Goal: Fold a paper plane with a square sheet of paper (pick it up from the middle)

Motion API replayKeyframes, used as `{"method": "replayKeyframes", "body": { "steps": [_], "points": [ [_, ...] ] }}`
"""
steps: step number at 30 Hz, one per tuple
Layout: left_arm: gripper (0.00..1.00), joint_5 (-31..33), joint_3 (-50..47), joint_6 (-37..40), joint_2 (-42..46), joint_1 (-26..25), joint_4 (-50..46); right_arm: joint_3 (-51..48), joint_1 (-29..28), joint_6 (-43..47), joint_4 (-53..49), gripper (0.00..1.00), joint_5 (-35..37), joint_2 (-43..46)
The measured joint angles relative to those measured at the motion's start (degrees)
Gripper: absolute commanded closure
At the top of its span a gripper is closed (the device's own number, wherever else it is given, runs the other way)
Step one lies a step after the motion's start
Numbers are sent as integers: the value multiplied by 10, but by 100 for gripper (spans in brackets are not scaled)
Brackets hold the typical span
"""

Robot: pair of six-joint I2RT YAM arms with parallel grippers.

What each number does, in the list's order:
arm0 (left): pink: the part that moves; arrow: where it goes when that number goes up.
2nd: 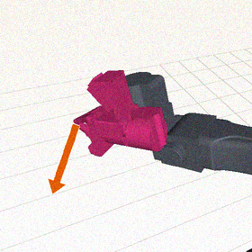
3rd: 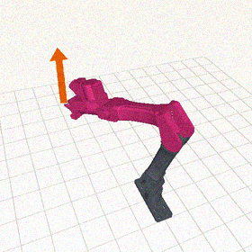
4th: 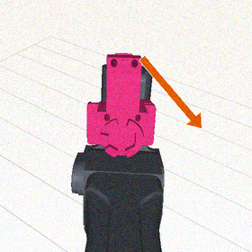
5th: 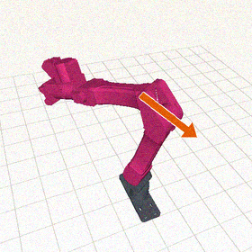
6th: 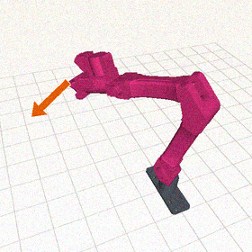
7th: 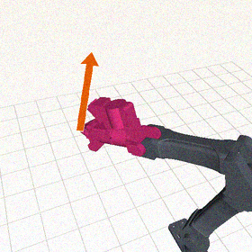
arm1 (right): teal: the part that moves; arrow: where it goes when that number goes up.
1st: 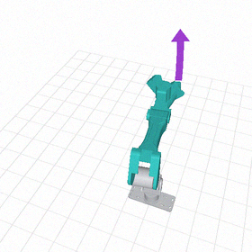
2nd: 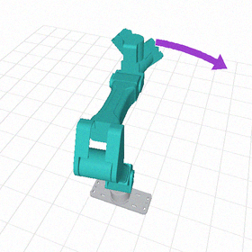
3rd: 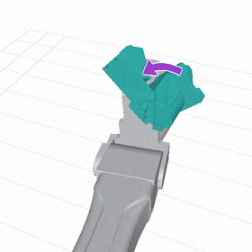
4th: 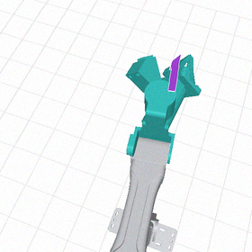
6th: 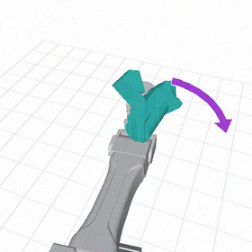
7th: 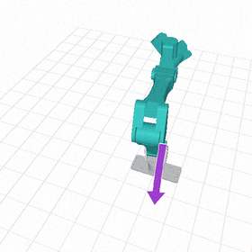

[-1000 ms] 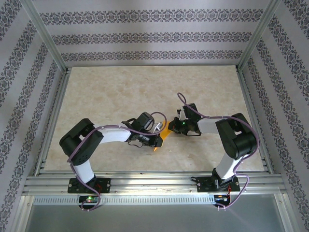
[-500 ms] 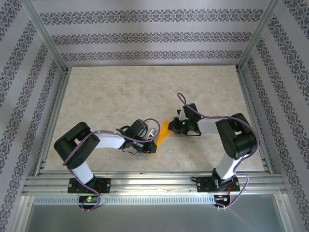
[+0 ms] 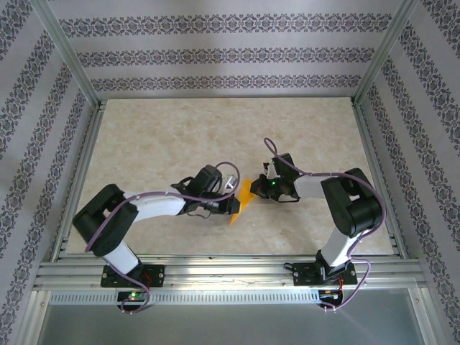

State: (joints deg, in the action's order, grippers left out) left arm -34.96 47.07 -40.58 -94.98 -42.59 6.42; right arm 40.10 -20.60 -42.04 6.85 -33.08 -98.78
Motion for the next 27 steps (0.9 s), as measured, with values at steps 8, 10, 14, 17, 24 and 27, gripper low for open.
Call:
{"method": "replayKeyframes", "body": {
  "steps": [8,10,14,17,24,27],
  "points": [
    [98,-3,98,31,-119,3,-11,14,2,4,-23,100,-5,-5],
    [100,1,102,39,-133,3,-22,14,2,4,-23,100,-5,-5],
    [100,4,102,43,-153,4,-34,14,7,5,-26,99,-6,-5],
    [100,5,95,43,-151,6,-20,17,18,10,-38,99,-15,-5],
    [100,7,77,39,-145,6,5,35,75,34,-63,97,-21,-12],
    [100,7,66,29,-141,6,20,38,110,39,-62,96,-17,-12]
  ]
}}
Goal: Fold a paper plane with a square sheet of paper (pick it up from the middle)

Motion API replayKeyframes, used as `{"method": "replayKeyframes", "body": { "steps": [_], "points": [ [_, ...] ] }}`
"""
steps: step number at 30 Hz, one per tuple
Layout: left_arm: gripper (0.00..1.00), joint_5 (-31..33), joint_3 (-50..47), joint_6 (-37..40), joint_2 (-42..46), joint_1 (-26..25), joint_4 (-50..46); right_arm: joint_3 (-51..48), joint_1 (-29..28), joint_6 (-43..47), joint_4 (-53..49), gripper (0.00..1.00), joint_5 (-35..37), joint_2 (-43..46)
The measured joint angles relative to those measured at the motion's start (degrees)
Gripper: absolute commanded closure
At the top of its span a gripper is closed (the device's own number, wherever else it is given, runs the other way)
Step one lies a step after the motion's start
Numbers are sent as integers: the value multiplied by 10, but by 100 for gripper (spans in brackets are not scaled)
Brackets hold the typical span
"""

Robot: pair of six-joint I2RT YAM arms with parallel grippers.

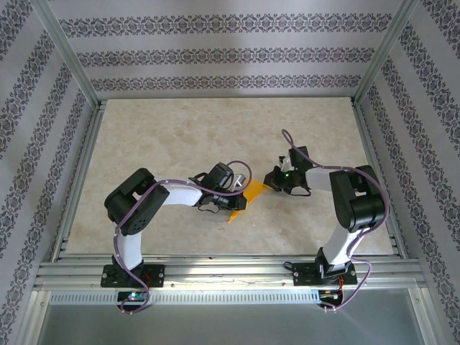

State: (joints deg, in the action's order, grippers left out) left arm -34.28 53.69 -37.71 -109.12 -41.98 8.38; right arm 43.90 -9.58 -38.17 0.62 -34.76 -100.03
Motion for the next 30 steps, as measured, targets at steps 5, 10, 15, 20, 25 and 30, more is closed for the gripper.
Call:
{"method": "replayKeyframes", "body": {
  "steps": [5,10,15,20,25,30],
  "points": [
    [100,1,-25,-32,10,0,29,3,30,7,-1,92,2,5],
    [100,44,-69,-94,39,-4,67,2,18,4,-5,87,1,76],
    [87,109,-96,-155,61,-14,93,2,-19,-10,0,82,-7,119],
    [72,178,-109,-149,125,-15,70,-15,-70,-27,-2,79,-9,108],
    [70,193,-101,-105,209,20,19,-25,-113,-45,-3,78,-2,100],
    [76,125,-95,-79,160,94,6,-27,-132,-60,0,77,10,84]
  ]
}}
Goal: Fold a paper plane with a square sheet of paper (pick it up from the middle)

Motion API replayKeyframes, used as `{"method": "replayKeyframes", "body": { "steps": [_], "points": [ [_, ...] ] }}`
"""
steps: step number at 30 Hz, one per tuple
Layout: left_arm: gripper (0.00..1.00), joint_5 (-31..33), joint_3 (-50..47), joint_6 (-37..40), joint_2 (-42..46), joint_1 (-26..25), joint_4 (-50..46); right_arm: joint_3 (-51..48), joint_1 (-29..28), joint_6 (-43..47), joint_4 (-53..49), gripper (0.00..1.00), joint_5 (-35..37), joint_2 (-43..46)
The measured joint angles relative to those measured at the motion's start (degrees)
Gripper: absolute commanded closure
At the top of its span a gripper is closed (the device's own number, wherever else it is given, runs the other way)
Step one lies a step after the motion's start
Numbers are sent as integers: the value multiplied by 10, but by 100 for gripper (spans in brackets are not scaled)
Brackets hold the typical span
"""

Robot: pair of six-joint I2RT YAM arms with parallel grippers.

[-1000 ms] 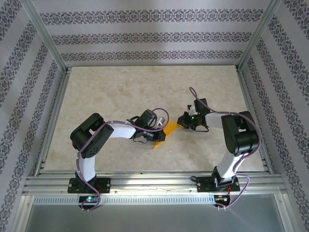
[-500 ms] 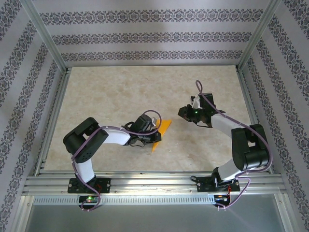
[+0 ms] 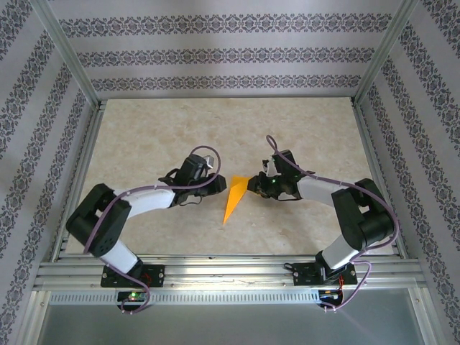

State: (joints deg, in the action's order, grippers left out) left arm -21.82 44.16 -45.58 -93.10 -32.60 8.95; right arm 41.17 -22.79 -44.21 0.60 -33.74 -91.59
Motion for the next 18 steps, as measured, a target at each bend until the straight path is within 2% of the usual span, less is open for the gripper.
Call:
{"method": "replayKeyframes", "body": {
  "steps": [7,18],
  "points": [
    [80,-84,6,8,-66,7,-12,0,-6,-11,0,76,9,-2],
    [81,-126,19,19,-85,7,-16,-2,-6,-11,1,75,11,-3]
  ]
}}
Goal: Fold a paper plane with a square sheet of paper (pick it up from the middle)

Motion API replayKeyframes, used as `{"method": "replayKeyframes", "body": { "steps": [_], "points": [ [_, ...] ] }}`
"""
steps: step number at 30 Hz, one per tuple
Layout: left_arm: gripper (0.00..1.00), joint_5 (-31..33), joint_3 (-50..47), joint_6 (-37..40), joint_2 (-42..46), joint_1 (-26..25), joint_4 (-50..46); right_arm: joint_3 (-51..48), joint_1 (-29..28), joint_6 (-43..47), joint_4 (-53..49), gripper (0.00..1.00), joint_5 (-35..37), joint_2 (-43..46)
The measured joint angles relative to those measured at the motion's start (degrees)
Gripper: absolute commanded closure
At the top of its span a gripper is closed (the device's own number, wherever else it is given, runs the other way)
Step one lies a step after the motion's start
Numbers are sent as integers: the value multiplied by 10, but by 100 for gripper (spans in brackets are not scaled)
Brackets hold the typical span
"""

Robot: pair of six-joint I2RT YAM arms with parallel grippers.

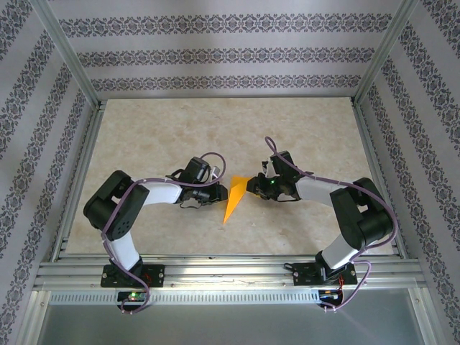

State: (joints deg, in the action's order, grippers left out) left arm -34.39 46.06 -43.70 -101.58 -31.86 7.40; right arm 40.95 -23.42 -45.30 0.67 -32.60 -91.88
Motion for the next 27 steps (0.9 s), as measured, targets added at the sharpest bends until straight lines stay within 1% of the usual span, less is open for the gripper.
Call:
{"method": "replayKeyframes", "body": {
  "steps": [6,10,14,23,27],
  "points": [
    [81,-1,3,0,-5,0,-7,-2,0,0,0,75,0,-1],
    [77,-9,5,2,-6,0,-8,-2,0,0,4,75,0,-7],
    [75,-23,16,5,-11,0,-9,-2,-1,-3,13,81,-1,-21],
    [73,-45,16,4,-14,0,-6,-2,-15,-5,26,81,-14,-58],
    [72,-51,16,3,-20,0,-5,-2,-15,-7,26,81,-15,-58]
  ]
}}
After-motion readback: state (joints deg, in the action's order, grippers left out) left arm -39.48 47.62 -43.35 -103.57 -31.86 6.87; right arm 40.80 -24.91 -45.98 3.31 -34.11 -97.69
